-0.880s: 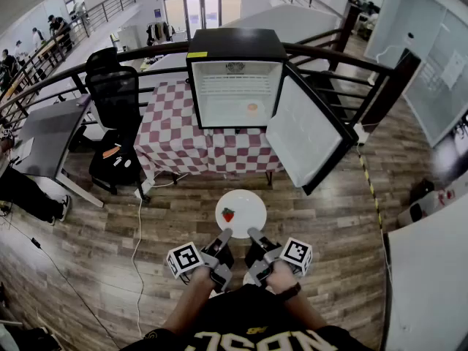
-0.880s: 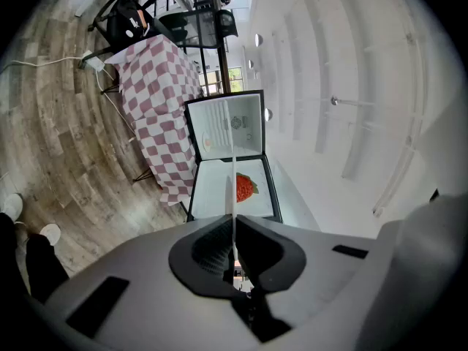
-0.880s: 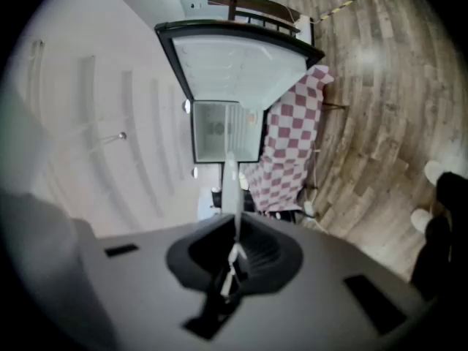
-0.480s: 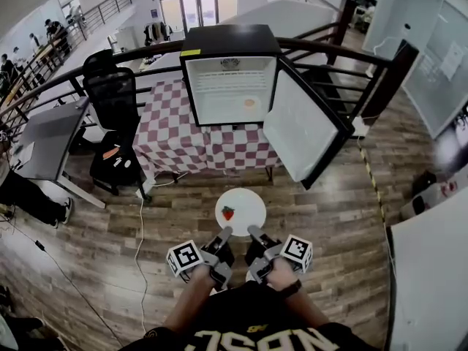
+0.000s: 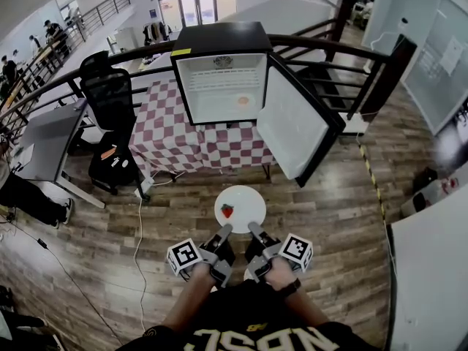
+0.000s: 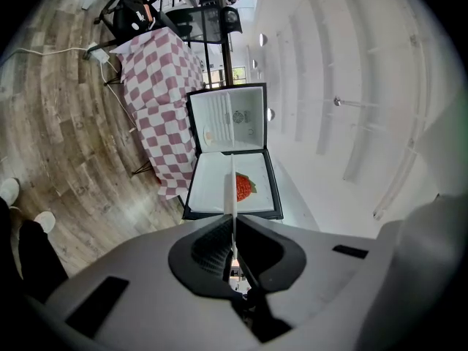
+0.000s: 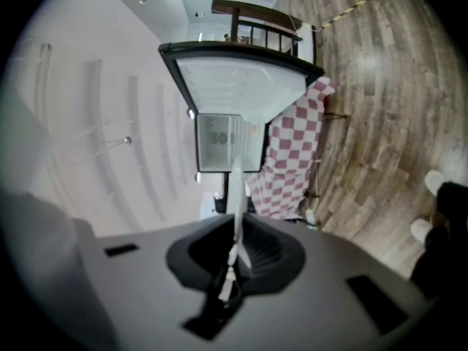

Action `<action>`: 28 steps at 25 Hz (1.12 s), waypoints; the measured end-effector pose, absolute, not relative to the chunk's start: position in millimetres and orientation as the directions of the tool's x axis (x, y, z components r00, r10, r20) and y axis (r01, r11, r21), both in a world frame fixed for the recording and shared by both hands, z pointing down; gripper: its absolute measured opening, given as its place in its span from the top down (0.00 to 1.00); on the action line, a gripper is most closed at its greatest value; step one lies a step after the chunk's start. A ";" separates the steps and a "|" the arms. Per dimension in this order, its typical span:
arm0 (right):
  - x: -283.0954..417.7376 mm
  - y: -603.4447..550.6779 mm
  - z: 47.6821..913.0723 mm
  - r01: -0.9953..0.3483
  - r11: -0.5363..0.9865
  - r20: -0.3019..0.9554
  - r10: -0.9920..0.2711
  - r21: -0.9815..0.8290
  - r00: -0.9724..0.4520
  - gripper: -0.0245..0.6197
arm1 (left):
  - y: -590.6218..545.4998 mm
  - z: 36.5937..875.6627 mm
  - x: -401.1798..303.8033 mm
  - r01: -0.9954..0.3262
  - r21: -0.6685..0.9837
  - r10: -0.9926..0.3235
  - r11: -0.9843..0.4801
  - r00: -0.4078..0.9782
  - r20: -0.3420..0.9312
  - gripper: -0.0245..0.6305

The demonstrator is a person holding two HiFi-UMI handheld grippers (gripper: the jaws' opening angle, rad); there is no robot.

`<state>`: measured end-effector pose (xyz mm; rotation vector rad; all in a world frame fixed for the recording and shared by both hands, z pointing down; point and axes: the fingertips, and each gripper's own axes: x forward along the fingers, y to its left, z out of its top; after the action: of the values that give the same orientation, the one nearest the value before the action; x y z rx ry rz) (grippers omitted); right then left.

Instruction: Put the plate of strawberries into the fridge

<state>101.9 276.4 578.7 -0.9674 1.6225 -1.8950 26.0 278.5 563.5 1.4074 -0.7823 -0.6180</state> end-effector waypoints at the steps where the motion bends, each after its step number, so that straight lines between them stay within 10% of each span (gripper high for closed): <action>1: 105.7 274.8 576.8 -0.092 -0.192 0.206 -0.735 -0.977 -0.646 0.91 | 277.3 562.0 29.5 -0.070 0.994 -0.783 0.083 0.613 0.108 0.92; 28: 126.8 220.2 605.6 -0.087 -0.173 0.184 -0.699 -0.981 -0.691 0.91 | 224.9 586.8 51.8 -0.096 0.993 -0.818 0.061 0.565 0.105 0.92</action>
<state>126.8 220.2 605.6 -0.8993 1.6697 -1.9168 51.8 224.9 586.8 1.4256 -0.8418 -0.6577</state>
